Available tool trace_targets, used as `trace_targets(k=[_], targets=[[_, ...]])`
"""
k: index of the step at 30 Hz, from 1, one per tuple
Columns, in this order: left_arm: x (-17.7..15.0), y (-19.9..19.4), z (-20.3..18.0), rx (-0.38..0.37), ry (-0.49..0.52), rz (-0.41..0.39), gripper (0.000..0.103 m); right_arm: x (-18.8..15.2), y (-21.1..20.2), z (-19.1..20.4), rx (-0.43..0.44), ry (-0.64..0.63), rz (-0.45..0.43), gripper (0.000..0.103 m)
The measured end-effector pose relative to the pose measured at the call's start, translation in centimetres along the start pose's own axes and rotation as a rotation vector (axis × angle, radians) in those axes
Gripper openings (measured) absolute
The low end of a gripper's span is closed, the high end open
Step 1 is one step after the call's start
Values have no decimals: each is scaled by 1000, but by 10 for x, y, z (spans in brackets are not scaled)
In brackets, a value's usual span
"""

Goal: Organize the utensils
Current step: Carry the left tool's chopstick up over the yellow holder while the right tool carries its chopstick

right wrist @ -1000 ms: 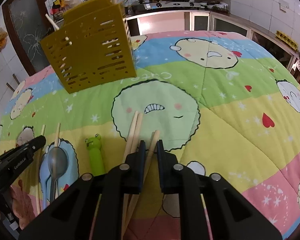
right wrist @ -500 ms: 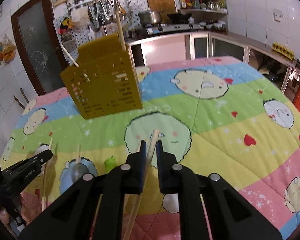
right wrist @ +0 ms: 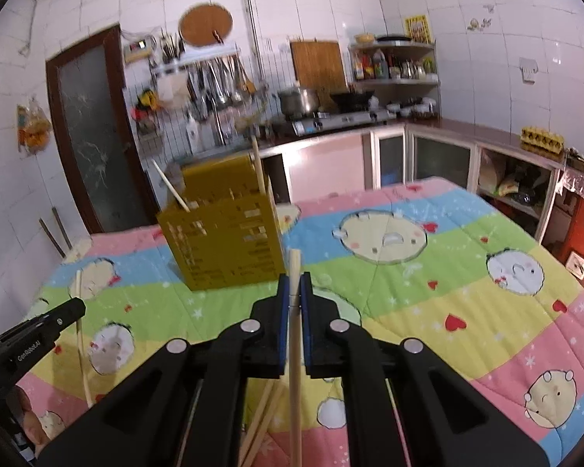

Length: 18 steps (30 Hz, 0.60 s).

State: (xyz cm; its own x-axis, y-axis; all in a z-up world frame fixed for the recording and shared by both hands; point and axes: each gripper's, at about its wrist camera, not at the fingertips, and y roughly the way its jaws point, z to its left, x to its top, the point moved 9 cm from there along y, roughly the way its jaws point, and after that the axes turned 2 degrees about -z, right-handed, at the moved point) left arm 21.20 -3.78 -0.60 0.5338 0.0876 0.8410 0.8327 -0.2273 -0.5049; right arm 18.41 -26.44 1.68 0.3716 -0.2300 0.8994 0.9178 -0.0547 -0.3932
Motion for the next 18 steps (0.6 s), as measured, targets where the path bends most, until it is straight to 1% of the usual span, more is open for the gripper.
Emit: trace_targets(k=[2,5,8,12,18], targets=[[4,-7,-2,-2,6,-25,4,8,-10,1,13,-3,-50,6],[3,-12,-4,-13,1,-35,4,17,-21,2,22,-6,-107,6],[0,-16,-1,0,5,-59,4,19,-28,2,39,-3,-140,6],[-2,-17,3,4,-1,-65,4,15,-29,1,45,7,-151,6],[-1,-26,5,5,-2,-97,4,12,-29,1,57,3,-172,6]])
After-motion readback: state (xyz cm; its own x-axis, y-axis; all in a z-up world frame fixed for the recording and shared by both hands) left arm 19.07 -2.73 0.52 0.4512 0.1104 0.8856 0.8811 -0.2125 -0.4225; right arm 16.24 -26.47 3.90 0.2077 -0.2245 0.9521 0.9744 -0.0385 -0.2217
